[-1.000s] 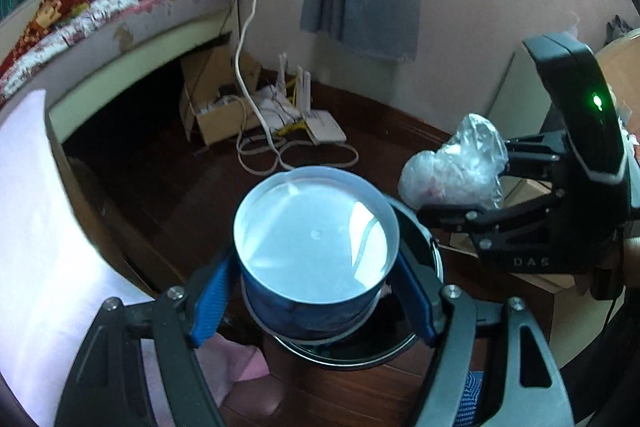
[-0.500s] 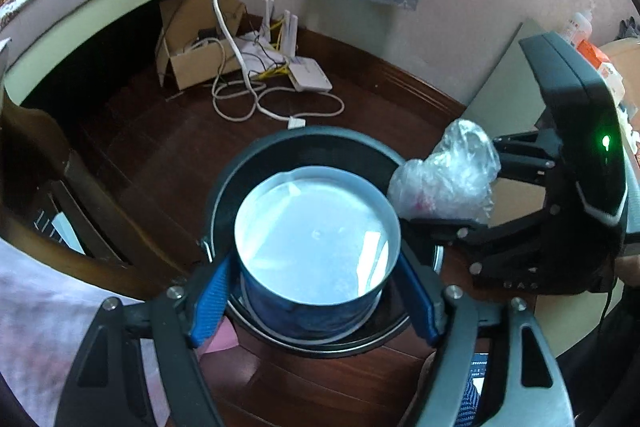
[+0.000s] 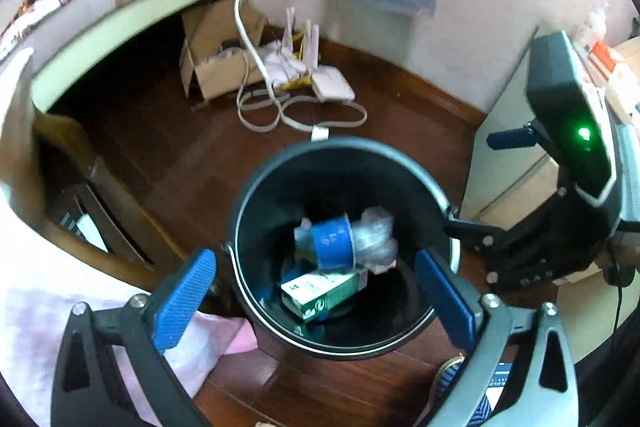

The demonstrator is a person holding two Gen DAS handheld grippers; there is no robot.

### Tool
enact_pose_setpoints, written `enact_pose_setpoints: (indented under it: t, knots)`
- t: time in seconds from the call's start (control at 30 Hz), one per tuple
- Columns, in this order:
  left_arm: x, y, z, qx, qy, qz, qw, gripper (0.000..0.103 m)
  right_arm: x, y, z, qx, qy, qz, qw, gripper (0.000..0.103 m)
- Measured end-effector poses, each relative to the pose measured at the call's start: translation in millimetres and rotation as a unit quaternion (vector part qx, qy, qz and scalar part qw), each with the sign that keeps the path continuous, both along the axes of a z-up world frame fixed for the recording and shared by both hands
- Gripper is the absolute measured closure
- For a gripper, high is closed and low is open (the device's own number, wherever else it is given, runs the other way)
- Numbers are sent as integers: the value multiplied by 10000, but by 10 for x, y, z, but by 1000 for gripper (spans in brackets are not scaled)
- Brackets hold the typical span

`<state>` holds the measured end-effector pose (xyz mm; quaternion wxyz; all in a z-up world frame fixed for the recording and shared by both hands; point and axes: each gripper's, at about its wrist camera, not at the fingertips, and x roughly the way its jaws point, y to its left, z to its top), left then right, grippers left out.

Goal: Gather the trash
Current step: 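Carry the plastic bag and blue cup over the black bin and release both, then move both tools back toward the remaining bed items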

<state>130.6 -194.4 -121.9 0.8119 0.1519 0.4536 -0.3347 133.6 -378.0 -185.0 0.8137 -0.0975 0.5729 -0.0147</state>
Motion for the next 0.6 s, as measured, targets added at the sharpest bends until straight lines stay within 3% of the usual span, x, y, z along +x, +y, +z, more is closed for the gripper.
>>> enact_pose_setpoints:
  t: [0.27,0.6]
  knots:
    - [-103,243,574,-384,-608,93,9974,2,16,14,624,34,-672,-248,9974,0]
    - [-94,966,1043,-595,-1136,810,9884,1,282,664,1239,193,-1498,196,9883,0]
